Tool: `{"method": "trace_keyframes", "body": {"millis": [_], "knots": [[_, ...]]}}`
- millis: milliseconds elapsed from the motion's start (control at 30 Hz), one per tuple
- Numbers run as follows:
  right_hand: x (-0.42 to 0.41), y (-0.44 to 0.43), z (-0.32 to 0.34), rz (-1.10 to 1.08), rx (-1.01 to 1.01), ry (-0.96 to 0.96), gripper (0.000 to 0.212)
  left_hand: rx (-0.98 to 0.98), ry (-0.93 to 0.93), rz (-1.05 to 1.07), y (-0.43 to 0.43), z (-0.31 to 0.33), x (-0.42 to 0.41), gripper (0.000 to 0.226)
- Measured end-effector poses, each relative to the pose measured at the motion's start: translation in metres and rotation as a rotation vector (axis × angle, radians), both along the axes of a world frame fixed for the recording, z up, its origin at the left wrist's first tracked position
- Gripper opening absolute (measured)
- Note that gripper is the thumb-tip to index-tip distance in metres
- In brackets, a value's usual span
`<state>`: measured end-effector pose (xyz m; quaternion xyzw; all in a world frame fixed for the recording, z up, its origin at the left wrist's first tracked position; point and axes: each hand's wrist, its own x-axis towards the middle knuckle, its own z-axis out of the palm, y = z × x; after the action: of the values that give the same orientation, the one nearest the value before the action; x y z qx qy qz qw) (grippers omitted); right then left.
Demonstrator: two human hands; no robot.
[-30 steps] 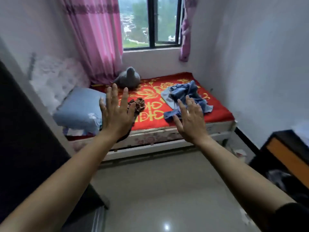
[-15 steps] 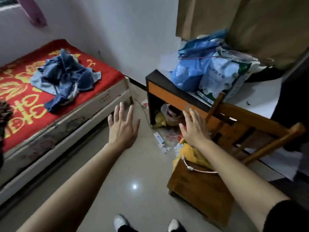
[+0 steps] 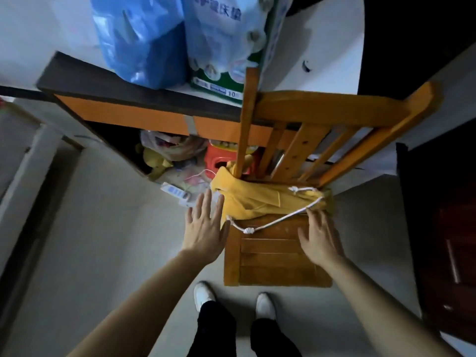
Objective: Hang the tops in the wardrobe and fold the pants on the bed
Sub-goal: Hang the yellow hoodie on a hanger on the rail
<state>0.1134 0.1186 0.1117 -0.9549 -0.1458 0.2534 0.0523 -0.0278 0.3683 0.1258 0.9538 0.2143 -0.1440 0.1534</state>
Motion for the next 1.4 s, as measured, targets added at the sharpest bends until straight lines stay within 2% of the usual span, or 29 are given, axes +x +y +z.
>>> {"method": "trace_keyframes", "body": {"millis": [100, 200, 267, 333, 400, 467, 500, 600, 633, 733, 767, 800, 933, 1033, 1100, 1167, 1233, 1333, 1400], "knots": [[0.005, -0.005, -0.053, -0.194, 0.082, 0.064, 0.067, -0.048, 0.003, -0.140, -0.008, -0.062, 0.029, 0.075], [0.020, -0.002, -0.103, -0.523, 0.195, 0.169, 0.064, -0.016, -0.014, -0.263, -0.019, -0.114, 0.062, 0.088], [0.032, 0.000, -0.132, -0.717, 0.287, 0.170, 0.061, 0.018, -0.038, -0.315, -0.026, -0.142, 0.085, 0.090], [0.047, 0.002, -0.158, -0.916, 0.420, 0.172, 0.062, 0.043, -0.034, -0.281, -0.032, -0.170, 0.103, 0.092], [0.063, 0.002, -0.180, -1.205, 0.633, 0.228, 0.068, 0.069, 0.035, -0.198, -0.035, -0.197, 0.108, 0.093], [0.080, 0.001, -0.191, -1.435, 0.863, 0.276, 0.072, 0.061, 0.088, -0.171, -0.037, -0.219, 0.100, 0.082], [0.089, 0.000, -0.194, -1.484, 0.937, 0.280, 0.074, 0.030, 0.101, -0.158, -0.038, -0.227, 0.092, 0.076], [0.109, -0.004, -0.199, -1.489, 1.025, 0.291, 0.078, -0.030, 0.104, -0.126, -0.045, -0.236, 0.068, 0.067], [0.112, -0.005, -0.198, -1.483, 1.019, 0.293, 0.072, -0.029, 0.101, -0.129, -0.048, -0.236, 0.061, 0.065], [0.108, -0.011, -0.194, -1.445, 1.010, 0.299, 0.022, -0.037, 0.140, -0.118, -0.054, -0.233, 0.048, 0.059], [0.101, -0.014, -0.191, -1.427, 1.009, 0.325, 0.015, -0.043, 0.156, -0.111, -0.055, -0.231, 0.046, 0.057], [0.092, -0.018, -0.189, -1.407, 1.007, 0.360, 0.016, -0.046, 0.172, -0.106, -0.056, -0.230, 0.044, 0.055], [0.038, -0.053, -0.195, -1.380, 1.145, 0.590, 0.053, -0.026, 0.236, -0.085, -0.063, -0.228, 0.029, 0.057], [0.006, -0.082, -0.198, -1.386, 1.437, 0.830, 0.053, -0.019, 0.232, -0.068, -0.068, -0.226, 0.014, 0.051], [0.000, -0.087, -0.193, -1.366, 1.428, 0.916, 0.068, -0.049, 0.235, -0.058, -0.071, -0.221, 0.005, 0.048], [-0.002, -0.083, -0.185, -1.345, 1.161, 0.811, 0.066, -0.082, 0.285, -0.051, -0.075, -0.210, -0.004, 0.049], [-0.002, -0.077, -0.167, -1.368, 0.960, 0.605, 0.051, -0.079, 0.363, -0.061, -0.079, -0.193, -0.013, 0.050], [-0.002, -0.071, -0.125, -1.346, 0.979, 0.452, 0.043, -0.093, 0.436, -0.043, -0.085, -0.150, -0.024, 0.046], [-0.004, -0.060, -0.085, -1.176, 0.980, 0.333, 0.037, -0.120, 0.411, 0.017, -0.084, -0.112, -0.029, 0.039]]}}
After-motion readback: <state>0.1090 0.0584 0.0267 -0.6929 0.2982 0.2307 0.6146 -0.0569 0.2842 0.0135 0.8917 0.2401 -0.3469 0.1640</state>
